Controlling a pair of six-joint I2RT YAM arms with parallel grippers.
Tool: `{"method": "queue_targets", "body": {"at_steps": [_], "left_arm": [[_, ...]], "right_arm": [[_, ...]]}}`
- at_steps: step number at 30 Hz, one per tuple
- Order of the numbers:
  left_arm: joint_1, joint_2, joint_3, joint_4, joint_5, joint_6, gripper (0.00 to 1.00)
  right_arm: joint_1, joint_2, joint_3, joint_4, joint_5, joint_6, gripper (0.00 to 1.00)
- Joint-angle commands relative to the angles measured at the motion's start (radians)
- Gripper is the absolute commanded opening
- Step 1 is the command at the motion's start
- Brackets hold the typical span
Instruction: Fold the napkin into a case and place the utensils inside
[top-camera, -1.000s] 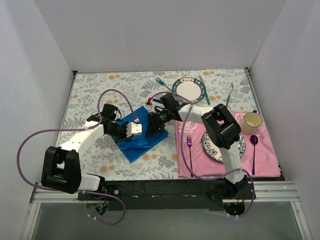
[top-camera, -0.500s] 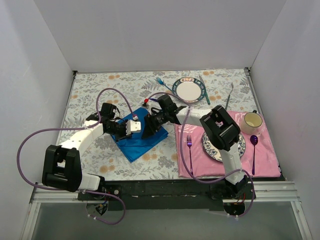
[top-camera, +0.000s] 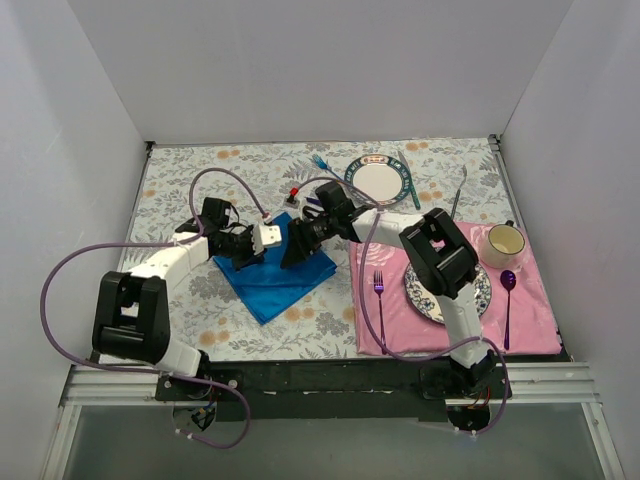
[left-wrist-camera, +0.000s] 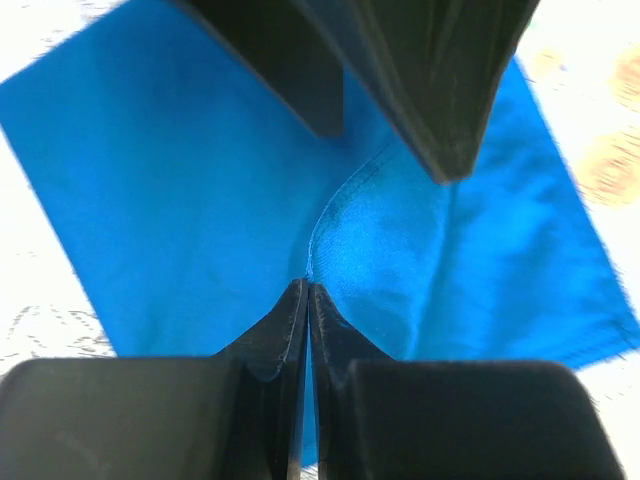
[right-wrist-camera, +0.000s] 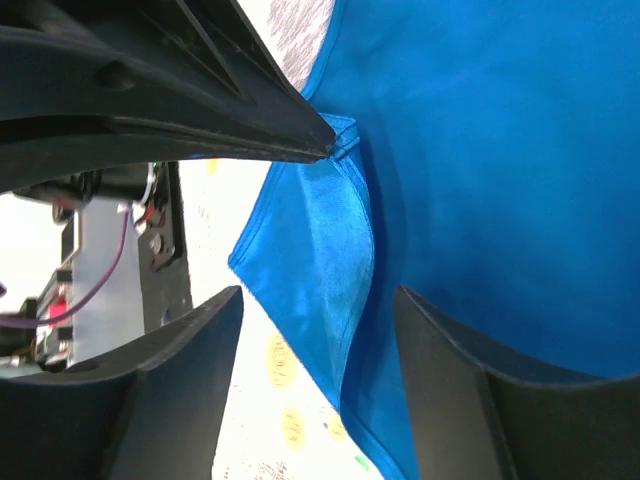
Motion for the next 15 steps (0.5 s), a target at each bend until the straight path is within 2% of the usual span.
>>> {"method": "queue_targets", "body": {"at_steps": [1,9,15], "left_arm": [[0.009,0.052,0.086,0.114,0.008,-0.065,0.00],[0.009,0.227,0.209,0.229,0.006,-0.126,0.00],[0.009,0.323,0.295,0.289,-0.008,-0.152,0.00]], "right_arm": [[-0.077,-0.065,0.066,-0.010,0.020,0.028,0.72],[-0.165,-0.061,0.082,-0.109,0.074,-0.007,0.75],[-0.171,-0.038,0.102,-0.144,0.100,-0.050,0.83]]}}
